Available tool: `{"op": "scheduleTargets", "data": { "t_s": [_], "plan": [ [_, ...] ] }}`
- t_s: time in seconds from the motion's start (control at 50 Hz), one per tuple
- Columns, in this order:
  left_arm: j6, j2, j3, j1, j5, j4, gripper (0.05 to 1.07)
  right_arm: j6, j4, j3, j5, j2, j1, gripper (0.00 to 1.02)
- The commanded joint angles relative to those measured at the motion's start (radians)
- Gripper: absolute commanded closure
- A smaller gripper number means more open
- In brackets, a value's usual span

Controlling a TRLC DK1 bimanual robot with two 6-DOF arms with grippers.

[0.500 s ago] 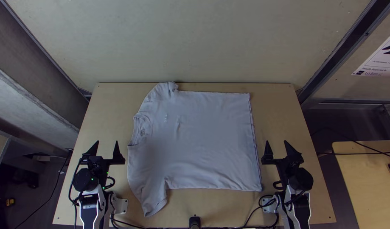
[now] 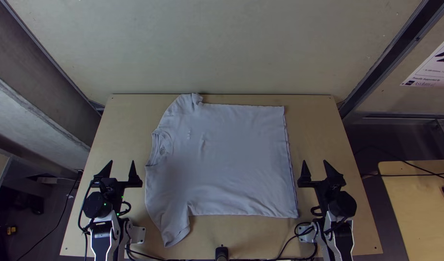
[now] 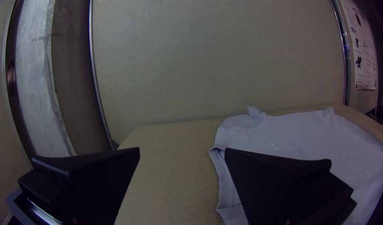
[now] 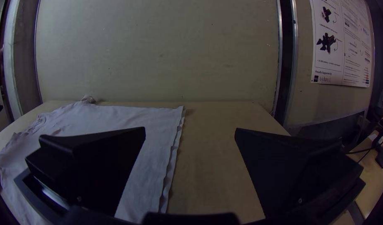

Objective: Fold the t-shirt

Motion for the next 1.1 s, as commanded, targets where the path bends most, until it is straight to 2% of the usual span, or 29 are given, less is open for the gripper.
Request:
{"op": "scheduleTargets", "data": {
  "t_s": [0.0,0.3,0.4,0.46,0.58,0.72,0.9,1.08],
  "plan": [
    [-0.006,-0.007,-0.037,0.004,-0.001,-0.040,0.09,0.016,-0.021,-0.002,0.009,-0.004,0.000,0.04],
    [-0.016,-0.007,-0.037,-0.012,0.002,-0.040,0.10,0.018,-0.021,-0.003,0.009,-0.004,0.004,0.04],
    [-0.012,-0.007,-0.037,-0.016,-0.005,-0.040,0.10,0.046,-0.021,-0.002,0.009,-0.006,0.014,0.04],
    [-0.011,-0.009,-0.037,-0.002,-0.025,-0.039,0.10,0.096,-0.016,-0.002,0.013,-0.007,0.011,0.04],
    [0.012,-0.010,-0.029,0.031,-0.039,-0.024,0.10,0.109,-0.010,0.030,0.017,-0.006,-0.011,0.04],
    [0.009,-0.009,0.023,0.036,-0.038,-0.002,0.10,0.107,0.041,0.089,0.023,-0.004,-0.051,0.04],
    [0.009,0.005,0.080,0.033,-0.033,0.070,0.10,0.104,0.087,0.164,0.023,0.046,-0.051,0.04],
    [-0.002,0.191,0.209,0.022,-0.033,0.167,0.09,0.102,0.177,0.276,0.023,0.184,-0.049,0.04]
  ]
}}
